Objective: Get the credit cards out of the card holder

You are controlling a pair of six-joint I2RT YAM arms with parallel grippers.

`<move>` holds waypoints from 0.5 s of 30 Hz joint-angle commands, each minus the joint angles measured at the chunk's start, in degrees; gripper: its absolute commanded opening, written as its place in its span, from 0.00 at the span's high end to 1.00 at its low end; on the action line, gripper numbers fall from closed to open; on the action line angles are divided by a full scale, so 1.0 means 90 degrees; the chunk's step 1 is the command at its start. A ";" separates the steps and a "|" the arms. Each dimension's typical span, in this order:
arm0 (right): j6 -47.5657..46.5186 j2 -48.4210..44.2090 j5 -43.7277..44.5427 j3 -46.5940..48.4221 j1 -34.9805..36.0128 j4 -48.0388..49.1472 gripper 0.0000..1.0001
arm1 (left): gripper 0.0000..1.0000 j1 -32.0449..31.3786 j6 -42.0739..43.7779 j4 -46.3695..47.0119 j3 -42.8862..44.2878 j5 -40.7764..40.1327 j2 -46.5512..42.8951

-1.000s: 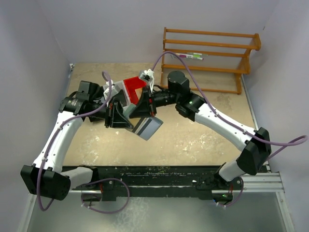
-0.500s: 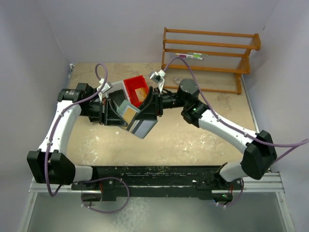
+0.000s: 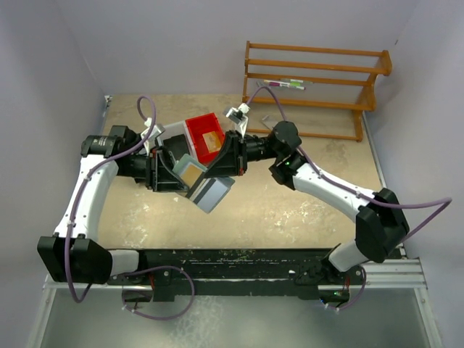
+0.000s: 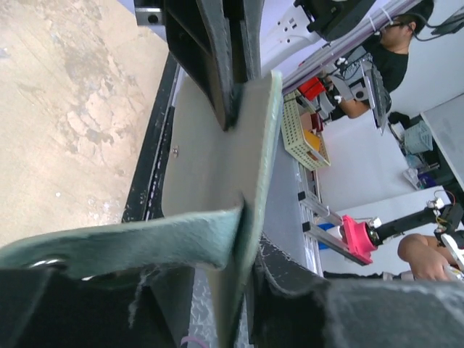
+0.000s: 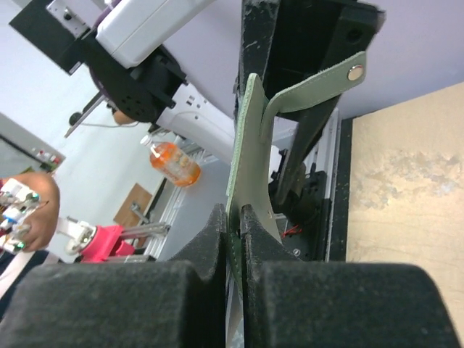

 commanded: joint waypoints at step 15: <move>-0.2483 0.0508 -0.0605 0.1696 0.0063 -0.3671 1.00 | 0.53 0.0075 0.1096 -0.0279 0.0583 0.0554 0.0209</move>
